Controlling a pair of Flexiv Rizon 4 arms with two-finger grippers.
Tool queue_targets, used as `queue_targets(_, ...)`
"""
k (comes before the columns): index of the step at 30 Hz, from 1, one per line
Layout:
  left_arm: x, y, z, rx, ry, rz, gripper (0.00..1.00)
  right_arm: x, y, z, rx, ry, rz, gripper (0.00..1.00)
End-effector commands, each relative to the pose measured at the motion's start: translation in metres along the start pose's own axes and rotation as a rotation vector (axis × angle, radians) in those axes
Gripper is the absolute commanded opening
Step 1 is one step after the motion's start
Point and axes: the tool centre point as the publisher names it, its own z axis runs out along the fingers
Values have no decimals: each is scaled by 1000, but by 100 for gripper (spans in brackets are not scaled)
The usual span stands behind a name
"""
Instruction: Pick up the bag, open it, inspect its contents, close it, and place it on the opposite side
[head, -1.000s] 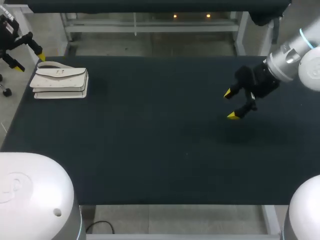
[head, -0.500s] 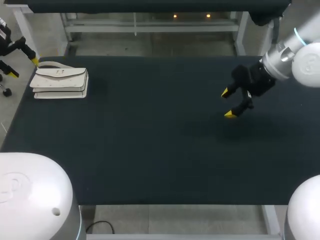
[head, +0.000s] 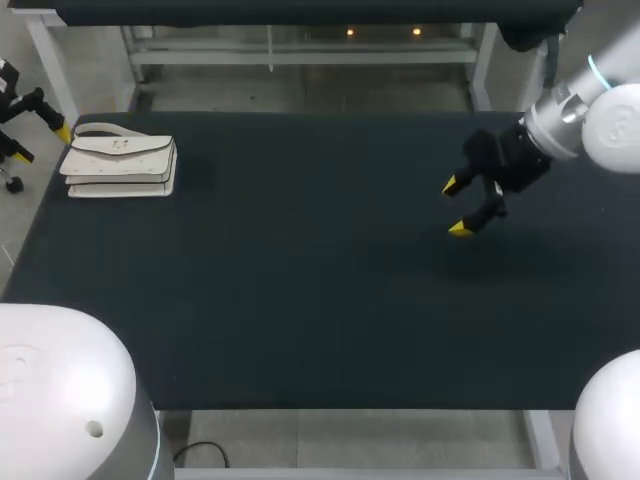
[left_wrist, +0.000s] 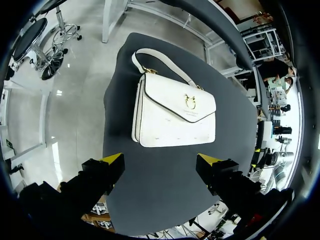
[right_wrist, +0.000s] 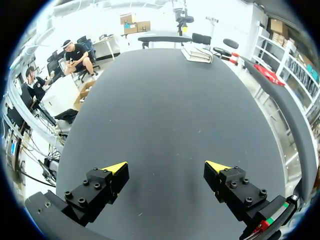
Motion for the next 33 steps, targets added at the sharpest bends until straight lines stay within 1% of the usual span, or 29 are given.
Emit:
queue_targets(1, -10, -15, 11, -50, 11, 9, 100, 0, 0, 1, -2, 0, -1, 100)
queue_targets(7, -18, -29, 22, -53, -27, -11, 99, 0, 0, 1, -2, 0, -1, 100)
queue_targets(11, -16, -36, 28, -71, -42, -2, 98, 0, 0, 1, -2, 0, -1, 100)
queue_targets(13, -15, -39, 31, -77, -41, 6, 95, 0, 0, 1, -2, 0, -1, 100)
queue_targets(15, -15, -42, 34, -81, -43, 9, 83, 0, 0, 1, -2, 0, -1, 100)
queue_targets(18, -16, -46, 39, -89, -49, 9, 58, 0, 0, 1, -2, 0, -1, 100)
queue_targets(19, -17, -47, 40, -91, -50, 8, 47, 0, 0, 1, -2, 0, -1, 100)
queue_targets(23, -19, -50, 43, -100, -44, 3, 39, 0, 0, 1, -2, 0, -1, 100)
queue_targets(24, -19, -50, 44, -102, -41, 3, 32, 0, 0, 1, -2, 0, -1, 100)
queue_targets(25, -19, -50, 44, -104, -39, 3, 28, 0, 0, 1, -2, 0, -1, 100)
queue_targets(26, -19, -50, 46, -108, -37, 4, 18, 0, 0, 1, -2, 0, -1, 100)
queue_targets(27, -18, -50, 47, -113, -38, 7, 0, 0, 0, 1, -2, 0, -1, 100)
queue_targets(33, 1, -48, 45, -116, -51, 54, 0, 0, 0, 1, -2, 0, -1, 100)
